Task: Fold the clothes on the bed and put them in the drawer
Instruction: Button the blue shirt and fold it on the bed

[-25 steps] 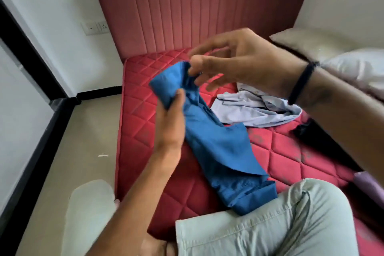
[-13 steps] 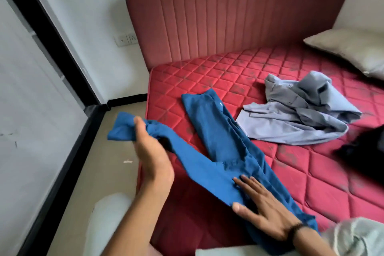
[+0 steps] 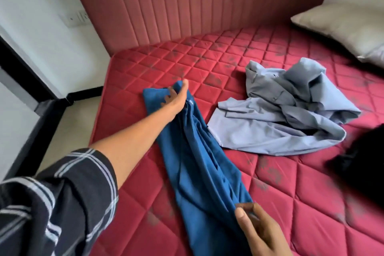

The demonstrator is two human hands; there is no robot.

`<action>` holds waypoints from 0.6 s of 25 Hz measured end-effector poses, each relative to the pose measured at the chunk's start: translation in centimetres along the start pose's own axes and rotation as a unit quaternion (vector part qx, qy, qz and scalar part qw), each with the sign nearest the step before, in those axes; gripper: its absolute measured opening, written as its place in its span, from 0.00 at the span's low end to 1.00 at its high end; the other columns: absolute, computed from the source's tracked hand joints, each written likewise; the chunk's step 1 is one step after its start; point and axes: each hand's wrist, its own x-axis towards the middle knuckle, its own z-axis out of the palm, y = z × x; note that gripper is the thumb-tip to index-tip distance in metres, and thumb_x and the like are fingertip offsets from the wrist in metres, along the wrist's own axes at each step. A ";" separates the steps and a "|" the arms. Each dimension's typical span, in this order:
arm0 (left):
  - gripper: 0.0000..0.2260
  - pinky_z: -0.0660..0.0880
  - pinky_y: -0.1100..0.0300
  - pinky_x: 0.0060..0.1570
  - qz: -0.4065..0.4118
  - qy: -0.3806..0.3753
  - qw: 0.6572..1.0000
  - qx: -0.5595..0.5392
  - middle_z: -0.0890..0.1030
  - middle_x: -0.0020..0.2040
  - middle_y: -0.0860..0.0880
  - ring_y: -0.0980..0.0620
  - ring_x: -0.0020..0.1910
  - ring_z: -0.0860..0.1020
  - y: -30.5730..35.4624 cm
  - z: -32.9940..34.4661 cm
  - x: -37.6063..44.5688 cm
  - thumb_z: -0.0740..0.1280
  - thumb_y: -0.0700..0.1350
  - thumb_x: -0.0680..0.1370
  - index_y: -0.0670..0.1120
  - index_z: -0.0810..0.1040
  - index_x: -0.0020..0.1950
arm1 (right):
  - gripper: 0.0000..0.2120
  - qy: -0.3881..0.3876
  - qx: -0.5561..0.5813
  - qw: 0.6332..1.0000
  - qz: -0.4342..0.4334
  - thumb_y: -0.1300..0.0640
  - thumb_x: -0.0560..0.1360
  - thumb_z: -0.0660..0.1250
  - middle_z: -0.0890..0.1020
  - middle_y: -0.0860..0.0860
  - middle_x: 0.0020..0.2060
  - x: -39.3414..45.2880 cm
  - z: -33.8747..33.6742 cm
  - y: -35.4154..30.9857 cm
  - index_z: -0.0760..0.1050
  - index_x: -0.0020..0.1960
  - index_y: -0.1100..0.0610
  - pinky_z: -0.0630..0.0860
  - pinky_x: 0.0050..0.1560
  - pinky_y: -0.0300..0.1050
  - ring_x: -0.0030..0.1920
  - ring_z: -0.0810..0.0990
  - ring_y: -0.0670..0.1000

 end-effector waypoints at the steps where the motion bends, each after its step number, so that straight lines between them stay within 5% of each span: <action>1: 0.39 0.47 0.41 0.79 0.009 -0.031 0.995 0.092 0.53 0.83 0.40 0.39 0.82 0.52 -1.5 0.7 1.3 0.45 0.72 0.81 0.47 0.54 0.84 | 0.19 0.032 -0.003 0.999 -0.005 0.30 0.70 0.69 0.87 0.45 0.36 0.2 0.0 -0.3 0.80 0.53 0.41 0.76 0.45 0.40 0.37 0.80 0.42; 3: 0.38 0.53 0.39 0.78 0.032 0.011 0.986 0.162 0.63 0.80 0.39 0.37 0.80 0.58 -3.3 1.3 3.9 0.43 0.70 0.82 0.45 0.67 0.79 | 0.07 0.109 -0.028 0.994 -0.010 0.46 0.71 0.77 0.86 0.43 0.35 0.1 -0.1 -0.1 0.82 0.48 0.41 0.79 0.41 0.35 0.33 0.83 0.42; 4: 0.35 0.59 0.41 0.76 0.045 0.054 0.987 0.148 0.69 0.76 0.37 0.36 0.77 0.64 -3.8 1.2 5.1 0.45 0.67 0.83 0.43 0.73 0.74 | 0.11 0.117 -0.031 0.993 0.004 0.50 0.67 0.81 0.86 0.43 0.34 0.3 0.0 -0.1 0.83 0.46 0.42 0.79 0.38 0.33 0.32 0.83 0.42; 7: 0.17 0.75 0.51 0.54 0.058 0.079 0.990 0.103 0.83 0.55 0.39 0.40 0.58 0.80 -4.3 0.7 8.3 0.66 0.59 0.79 0.45 0.82 0.46 | 0.33 0.006 0.000 0.983 0.183 0.32 0.39 0.86 0.88 0.51 0.44 2.3 -1.9 7.2 0.87 0.41 0.46 0.80 0.35 0.32 0.29 0.83 0.41; 8: 0.15 0.75 0.54 0.50 0.045 0.062 0.992 0.096 0.83 0.53 0.43 0.43 0.55 0.80 -4.3 0.7 8.8 0.72 0.58 0.75 0.46 0.81 0.45 | 0.39 -0.032 0.029 0.988 0.146 0.27 0.41 0.82 0.88 0.47 0.46 4.4 -2.6 12.5 0.88 0.45 0.49 0.80 0.42 0.29 0.31 0.82 0.36; 9: 0.16 0.74 0.56 0.48 0.026 0.048 0.996 0.073 0.82 0.53 0.46 0.45 0.54 0.80 -4.2 0.9 9.0 0.76 0.57 0.72 0.45 0.82 0.49 | 0.39 -0.064 0.028 0.996 0.046 0.27 0.57 0.79 0.86 0.36 0.48 6.2 -2.7 16.0 0.86 0.55 0.55 0.73 0.55 0.23 0.38 0.79 0.26; 10: 0.17 0.73 0.58 0.46 0.023 0.049 0.998 0.038 0.81 0.52 0.48 0.47 0.52 0.80 -4.0 1.0 9.3 0.78 0.54 0.71 0.44 0.82 0.51 | 0.34 -0.082 0.017 0.991 -0.108 0.39 0.77 0.69 0.80 0.26 0.56 7.3 -2.5 16.4 0.76 0.68 0.68 0.57 0.65 0.18 0.52 0.72 0.19; 11: 0.14 0.72 0.59 0.41 0.038 0.059 0.998 -0.008 0.80 0.46 0.49 0.48 0.47 0.78 -3.5 0.6 9.4 0.79 0.51 0.72 0.43 0.81 0.46 | 0.26 -0.025 0.056 0.974 -0.219 0.55 0.86 0.55 0.77 0.28 0.64 7.0 -1.7 14.1 0.67 0.67 0.81 0.50 0.72 0.23 0.65 0.69 0.25; 12: 0.13 0.68 0.60 0.36 0.056 0.069 0.994 -0.057 0.78 0.38 0.49 0.49 0.42 0.75 -3.1 -0.1 9.6 0.78 0.49 0.73 0.44 0.78 0.39 | 0.23 -0.031 0.125 0.965 -0.229 0.61 0.88 0.47 0.77 0.41 0.70 4.5 -0.9 10.1 0.65 0.69 0.80 0.52 0.76 0.31 0.71 0.71 0.37; 13: 0.15 0.66 0.58 0.34 0.062 0.082 0.989 -0.102 0.74 0.33 0.49 0.50 0.40 0.72 -2.5 -1.3 9.8 0.76 0.48 0.75 0.44 0.74 0.35 | 0.22 0.064 0.096 0.976 -0.183 0.57 0.88 0.49 0.83 0.49 0.61 3.3 -1.2 6.0 0.76 0.63 0.71 0.61 0.73 0.32 0.65 0.77 0.43; 14: 0.14 0.68 0.57 0.36 0.055 0.098 0.983 -0.143 0.75 0.34 0.48 0.50 0.39 0.72 -2.4 -2.5 10.4 0.75 0.46 0.76 0.44 0.74 0.35 | 0.18 0.139 -0.049 0.980 -0.131 0.46 0.86 0.57 0.85 0.43 0.44 2.6 -0.7 3.2 0.83 0.50 0.50 0.70 0.59 0.26 0.50 0.82 0.42; 15: 0.11 0.71 0.56 0.38 0.029 0.095 0.979 -0.180 0.79 0.38 0.47 0.49 0.40 0.75 -2.6 -3.6 10.6 0.75 0.45 0.76 0.45 0.77 0.38 | 0.15 0.091 -0.112 0.978 -0.151 0.39 0.80 0.63 0.80 0.42 0.30 3.0 0.0 3.2 0.78 0.37 0.41 0.72 0.43 0.24 0.37 0.81 0.43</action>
